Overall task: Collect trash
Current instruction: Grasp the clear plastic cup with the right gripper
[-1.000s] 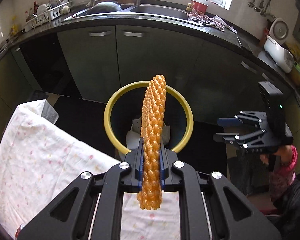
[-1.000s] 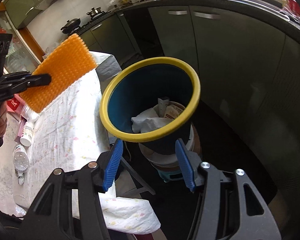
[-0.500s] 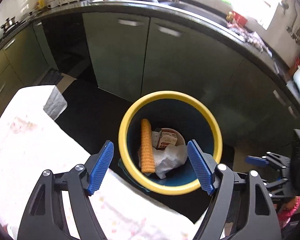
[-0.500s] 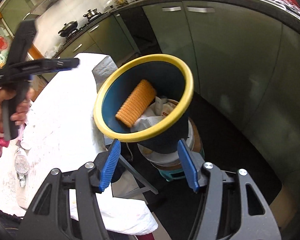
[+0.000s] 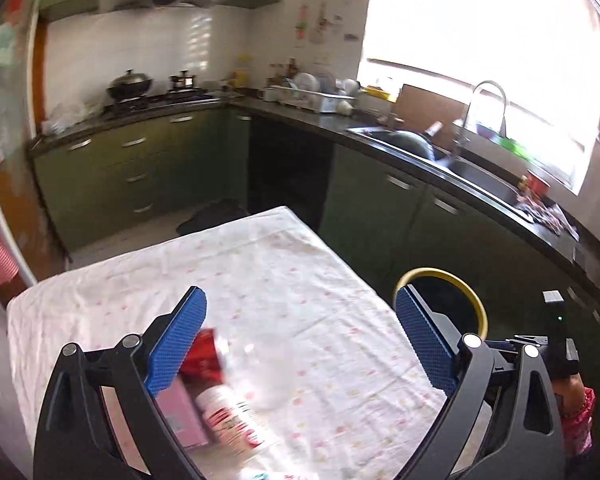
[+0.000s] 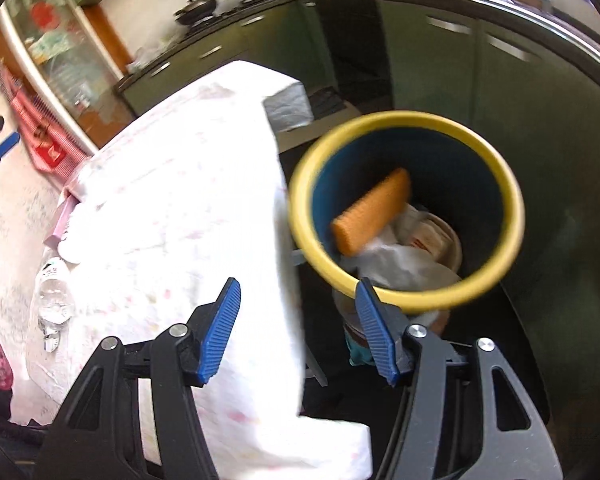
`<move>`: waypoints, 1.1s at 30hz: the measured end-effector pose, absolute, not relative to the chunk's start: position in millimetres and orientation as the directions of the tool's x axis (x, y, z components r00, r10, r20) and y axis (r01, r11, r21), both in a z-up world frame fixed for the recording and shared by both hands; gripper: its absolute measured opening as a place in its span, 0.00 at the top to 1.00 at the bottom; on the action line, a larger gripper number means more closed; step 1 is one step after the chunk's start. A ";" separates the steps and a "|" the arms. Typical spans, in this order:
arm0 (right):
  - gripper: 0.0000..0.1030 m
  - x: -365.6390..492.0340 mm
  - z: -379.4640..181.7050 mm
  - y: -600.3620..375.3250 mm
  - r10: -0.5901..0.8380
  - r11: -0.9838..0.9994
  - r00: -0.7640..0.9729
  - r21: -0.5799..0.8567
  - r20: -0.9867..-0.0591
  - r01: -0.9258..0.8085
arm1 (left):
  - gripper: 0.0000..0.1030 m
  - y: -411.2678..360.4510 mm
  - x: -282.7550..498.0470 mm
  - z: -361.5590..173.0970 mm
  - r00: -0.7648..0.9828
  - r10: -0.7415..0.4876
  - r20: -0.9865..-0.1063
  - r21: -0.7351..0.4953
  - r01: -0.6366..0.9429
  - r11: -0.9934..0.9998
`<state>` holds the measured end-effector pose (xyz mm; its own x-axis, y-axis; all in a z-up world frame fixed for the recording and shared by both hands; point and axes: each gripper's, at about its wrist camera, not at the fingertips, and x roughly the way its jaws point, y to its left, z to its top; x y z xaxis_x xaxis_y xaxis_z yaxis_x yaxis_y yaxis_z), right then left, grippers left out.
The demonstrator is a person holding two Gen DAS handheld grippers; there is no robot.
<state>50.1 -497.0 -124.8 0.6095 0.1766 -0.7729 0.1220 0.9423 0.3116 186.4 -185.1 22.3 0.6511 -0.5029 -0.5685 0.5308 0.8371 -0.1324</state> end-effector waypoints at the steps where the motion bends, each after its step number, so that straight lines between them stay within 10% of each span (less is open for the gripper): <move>1: 0.44 57.8 -121.5 -485.2 0.186 0.948 0.607 0.305 -0.773 0.097 | 0.07 -161.1 187.7 17.4 0.672 -0.485 -0.560 -0.154 0.491 0.858; 13: 0.36 139.6 -71.2 -323.8 0.321 0.945 0.641 0.188 -0.697 -0.269 | 0.07 38.0 215.8 -75.5 0.826 -0.094 -0.555 -0.088 0.054 0.995; 28: 0.36 224.4 -91.3 -254.9 0.312 0.936 0.615 0.124 -0.724 -0.328 | 0.06 43.2 232.3 -114.5 0.793 -0.021 -0.609 -0.066 -0.024 0.998; 30: 0.54 227.3 -93.7 -255.9 0.305 0.941 0.612 0.131 -0.730 -0.312 | 0.07 40.7 232.1 -114.8 0.789 -0.025 -0.614 -0.064 -0.018 0.998; 33: 0.54 225.7 -91.6 -262.5 0.304 0.945 0.616 0.147 -0.727 -0.293 | 0.06 38.5 232.4 -116.3 0.787 -0.032 -0.617 -0.063 -0.009 0.998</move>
<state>225.7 -262.5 -91.6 0.6159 0.3042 -0.7267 -0.2927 0.9448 0.1474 232.4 38.5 -116.3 0.7866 -0.0324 -0.6166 -0.0087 0.9979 -0.0635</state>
